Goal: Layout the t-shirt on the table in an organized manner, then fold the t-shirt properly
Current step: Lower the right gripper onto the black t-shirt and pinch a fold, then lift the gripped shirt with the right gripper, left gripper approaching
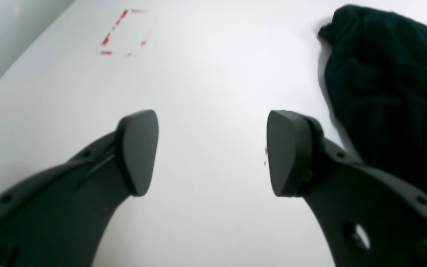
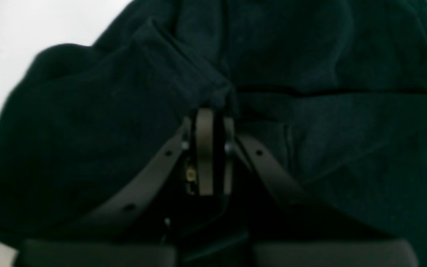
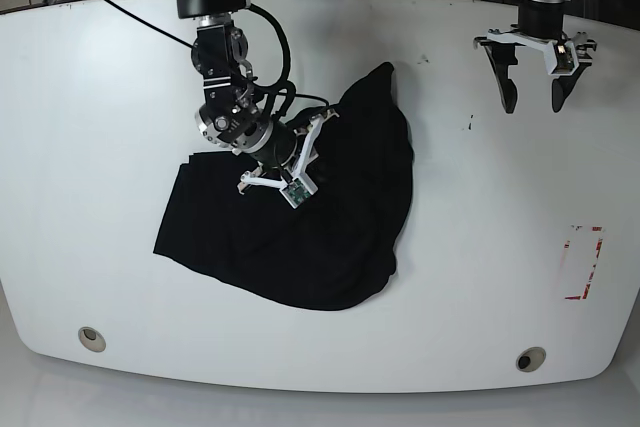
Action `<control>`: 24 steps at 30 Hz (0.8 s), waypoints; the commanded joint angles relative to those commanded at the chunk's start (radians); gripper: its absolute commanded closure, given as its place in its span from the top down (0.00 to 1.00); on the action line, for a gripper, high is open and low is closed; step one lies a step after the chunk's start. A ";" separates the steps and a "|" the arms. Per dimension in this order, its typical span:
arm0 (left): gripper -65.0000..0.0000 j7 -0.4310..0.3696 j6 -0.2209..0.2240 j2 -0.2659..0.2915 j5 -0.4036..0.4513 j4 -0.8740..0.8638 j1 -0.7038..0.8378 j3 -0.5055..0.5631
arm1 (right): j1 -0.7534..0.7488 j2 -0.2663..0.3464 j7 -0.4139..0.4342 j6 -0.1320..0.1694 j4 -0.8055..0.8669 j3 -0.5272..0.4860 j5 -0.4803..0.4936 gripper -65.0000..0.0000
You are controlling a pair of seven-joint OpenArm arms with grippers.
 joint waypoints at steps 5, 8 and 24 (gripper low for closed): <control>0.66 0.095 0.000 0.000 0.000 0.000 -0.049 0.000 | -0.017 0.002 -0.002 -0.003 0.114 0.003 -0.006 0.00; 0.66 0.181 0.000 0.002 0.000 0.000 -0.087 0.000 | -0.008 0.003 -0.015 -0.006 0.183 0.003 -0.008 0.00; 0.67 0.322 -0.002 0.000 -0.003 0.000 -0.178 0.061 | 0.292 0.006 -0.049 -0.008 0.285 0.000 -0.011 0.00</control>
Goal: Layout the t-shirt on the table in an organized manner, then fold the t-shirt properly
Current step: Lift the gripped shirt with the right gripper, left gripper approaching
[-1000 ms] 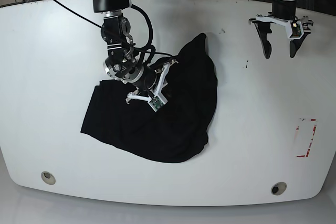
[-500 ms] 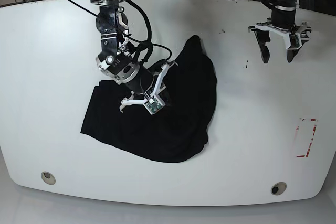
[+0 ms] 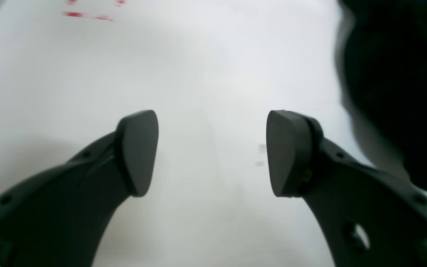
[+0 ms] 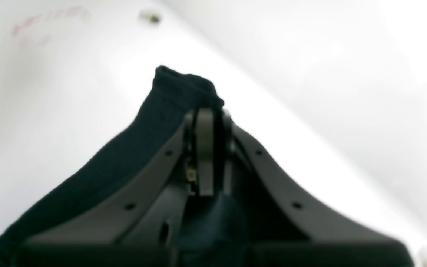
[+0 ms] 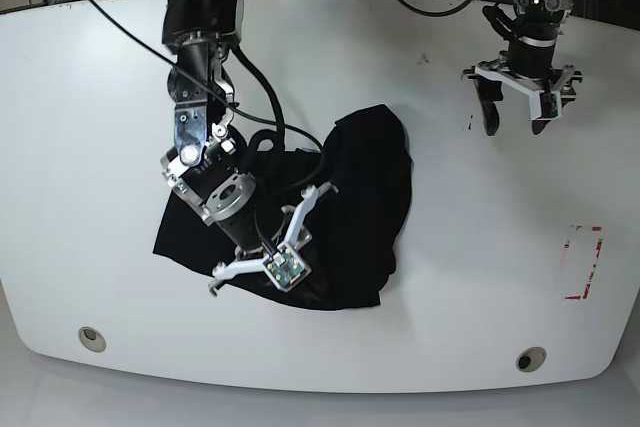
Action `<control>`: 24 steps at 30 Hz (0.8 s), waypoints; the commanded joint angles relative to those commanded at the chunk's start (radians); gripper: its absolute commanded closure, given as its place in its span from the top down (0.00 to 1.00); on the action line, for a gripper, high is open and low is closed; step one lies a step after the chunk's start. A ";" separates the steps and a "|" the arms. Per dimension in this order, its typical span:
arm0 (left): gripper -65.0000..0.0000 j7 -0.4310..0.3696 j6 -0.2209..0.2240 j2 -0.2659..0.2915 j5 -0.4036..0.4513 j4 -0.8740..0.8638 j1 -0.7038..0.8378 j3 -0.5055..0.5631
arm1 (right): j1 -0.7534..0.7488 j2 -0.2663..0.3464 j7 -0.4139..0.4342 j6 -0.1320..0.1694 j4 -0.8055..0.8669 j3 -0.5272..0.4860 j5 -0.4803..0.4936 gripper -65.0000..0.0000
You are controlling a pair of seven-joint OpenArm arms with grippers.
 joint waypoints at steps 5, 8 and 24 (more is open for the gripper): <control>0.67 0.000 0.000 0.000 0.002 0.000 -0.034 0.052 | 0.138 0.002 -0.002 0.000 -0.003 0.003 0.000 0.00; 0.67 0.000 0.000 0.000 0.002 -0.002 -0.052 0.094 | 0.210 0.003 -0.028 0.000 -0.003 0.003 0.000 0.00; 0.67 0.000 0.000 -0.063 0.003 -0.017 -0.132 0.342 | 0.496 0.002 -0.094 0.000 -0.005 -0.002 0.000 0.00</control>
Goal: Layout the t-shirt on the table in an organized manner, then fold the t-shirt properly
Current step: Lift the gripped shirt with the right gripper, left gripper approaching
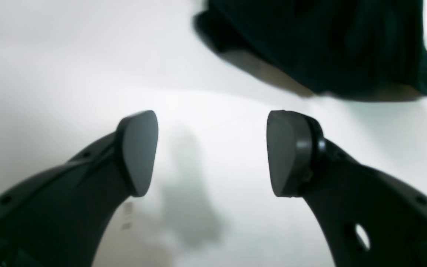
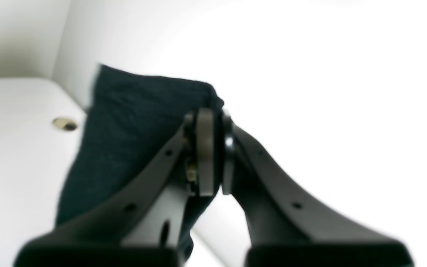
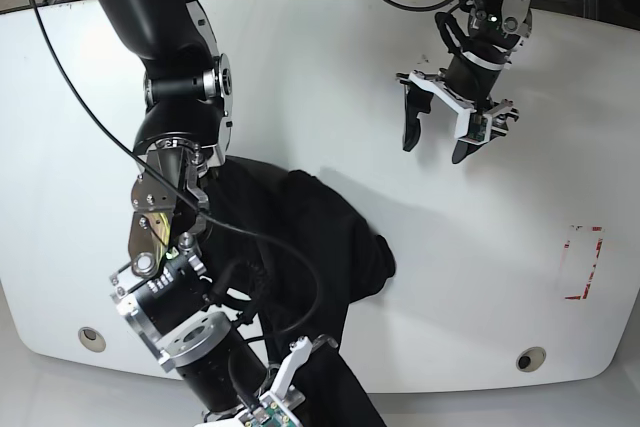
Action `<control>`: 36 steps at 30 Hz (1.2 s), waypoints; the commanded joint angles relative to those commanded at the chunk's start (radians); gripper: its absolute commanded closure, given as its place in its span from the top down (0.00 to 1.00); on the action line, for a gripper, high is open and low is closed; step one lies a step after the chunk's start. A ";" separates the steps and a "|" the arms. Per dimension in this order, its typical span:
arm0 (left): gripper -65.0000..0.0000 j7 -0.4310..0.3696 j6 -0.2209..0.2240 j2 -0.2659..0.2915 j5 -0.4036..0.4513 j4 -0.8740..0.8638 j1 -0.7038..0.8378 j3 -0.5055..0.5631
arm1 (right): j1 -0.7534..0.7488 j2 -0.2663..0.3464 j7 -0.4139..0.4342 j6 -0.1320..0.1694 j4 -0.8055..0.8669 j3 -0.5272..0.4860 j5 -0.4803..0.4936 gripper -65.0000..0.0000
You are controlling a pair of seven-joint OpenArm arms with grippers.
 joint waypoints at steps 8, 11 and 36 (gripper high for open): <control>0.67 0.000 0.000 0.000 -0.002 -0.094 -0.057 0.081 | 0.140 0.000 -0.055 0.000 -0.002 -0.002 0.000 0.01; 0.67 -0.003 0.000 0.003 -0.002 -0.126 -0.081 0.104 | 0.181 0.000 -0.057 0.000 -0.003 -0.002 0.002 0.02; 0.67 -0.006 0.002 0.109 -0.002 -0.304 -0.299 0.140 | 0.413 0.003 -0.150 0.005 -0.003 -0.002 0.002 0.01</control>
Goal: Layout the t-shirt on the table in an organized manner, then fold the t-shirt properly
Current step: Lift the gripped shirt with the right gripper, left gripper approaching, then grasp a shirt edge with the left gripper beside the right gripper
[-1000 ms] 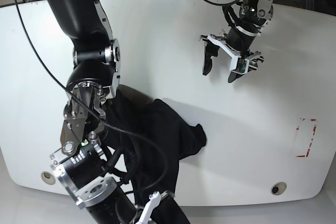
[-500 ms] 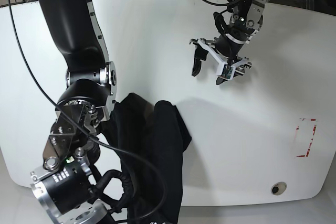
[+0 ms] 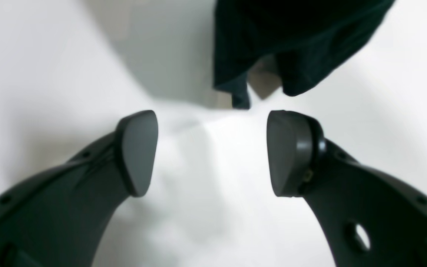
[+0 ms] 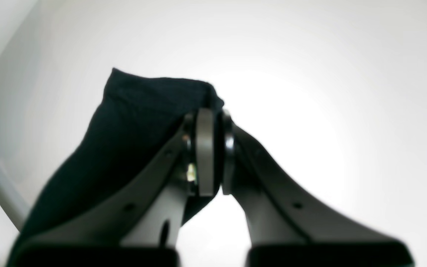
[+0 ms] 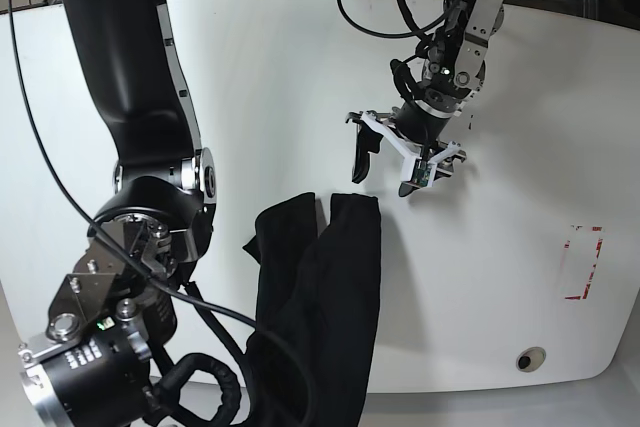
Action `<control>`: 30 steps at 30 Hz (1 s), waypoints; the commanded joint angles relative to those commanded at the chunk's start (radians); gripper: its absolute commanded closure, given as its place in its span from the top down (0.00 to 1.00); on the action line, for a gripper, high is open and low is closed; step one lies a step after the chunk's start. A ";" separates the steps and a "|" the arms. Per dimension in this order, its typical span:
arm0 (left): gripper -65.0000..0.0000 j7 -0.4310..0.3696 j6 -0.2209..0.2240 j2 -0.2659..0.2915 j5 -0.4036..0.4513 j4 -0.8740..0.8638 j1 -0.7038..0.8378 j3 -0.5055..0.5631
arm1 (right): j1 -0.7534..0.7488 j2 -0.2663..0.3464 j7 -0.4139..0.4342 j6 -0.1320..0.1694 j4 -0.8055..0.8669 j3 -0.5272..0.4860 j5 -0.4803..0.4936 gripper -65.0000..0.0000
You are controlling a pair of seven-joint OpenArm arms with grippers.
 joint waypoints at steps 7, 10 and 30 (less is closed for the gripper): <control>0.67 0.000 0.000 0.048 0.000 -0.041 -0.040 0.000 | 0.011 0.000 -0.005 0.002 0.002 0.000 0.000 0.01; 0.66 0.000 0.000 0.055 0.000 -0.068 -0.060 0.002 | 0.011 0.000 -0.005 0.002 0.002 0.000 0.000 0.01; 0.02 0.003 0.000 0.078 0.084 -0.080 -0.058 -0.028 | -0.005 0.026 -0.005 -0.002 0.002 -0.032 0.000 0.01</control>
